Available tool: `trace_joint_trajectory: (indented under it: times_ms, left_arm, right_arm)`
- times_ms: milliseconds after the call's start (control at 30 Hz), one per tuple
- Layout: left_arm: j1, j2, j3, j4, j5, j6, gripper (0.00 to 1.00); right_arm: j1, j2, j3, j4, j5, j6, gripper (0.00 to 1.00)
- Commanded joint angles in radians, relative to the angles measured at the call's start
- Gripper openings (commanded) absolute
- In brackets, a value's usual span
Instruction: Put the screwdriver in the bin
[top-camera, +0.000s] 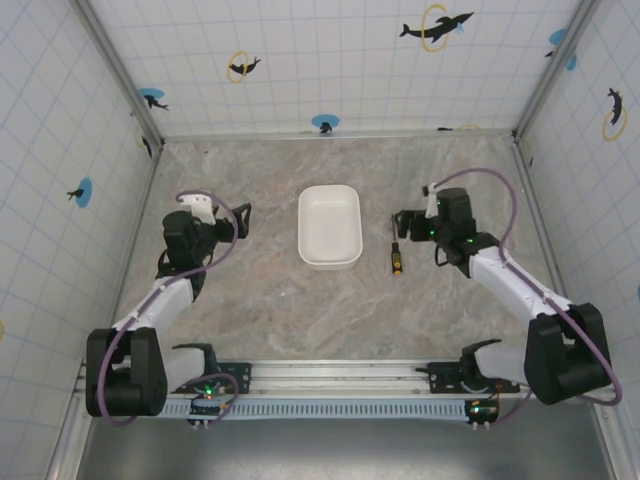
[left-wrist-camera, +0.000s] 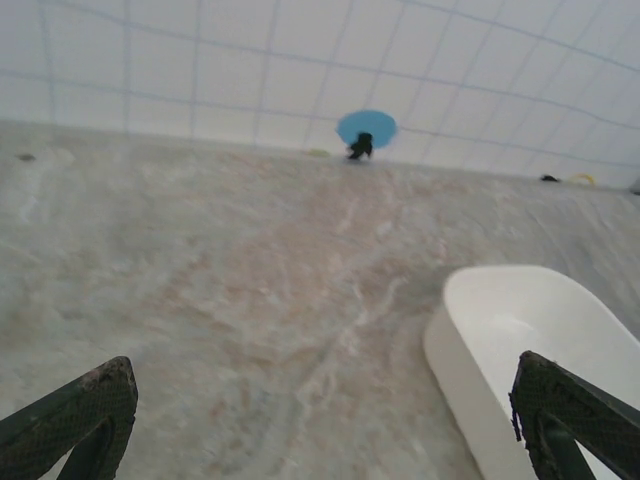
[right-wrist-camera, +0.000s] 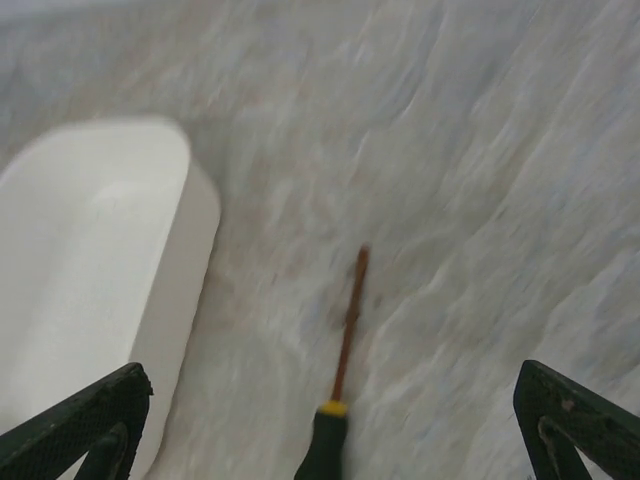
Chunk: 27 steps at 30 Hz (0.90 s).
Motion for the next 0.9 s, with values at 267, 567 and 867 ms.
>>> trace_joint_trajectory:
  times_ms: [267, 567, 867]
  left_arm:
    - [-0.079, 0.108, 0.058, -0.073, 0.243, -0.117, 0.98]
    - [-0.104, 0.153, 0.064, -0.084, 0.274, -0.134, 0.98]
    - [-0.106, 0.167, 0.083, -0.094, 0.295, -0.123, 0.98]
  right_arm:
    - [0.084, 0.066, -0.012, -0.121, 0.075, 0.106, 0.94]
    - [0.129, 0.159, 0.01, -0.132, 0.124, 0.136, 0.86]
    - [0.154, 0.247, 0.057, -0.149, 0.126, 0.138, 0.74]
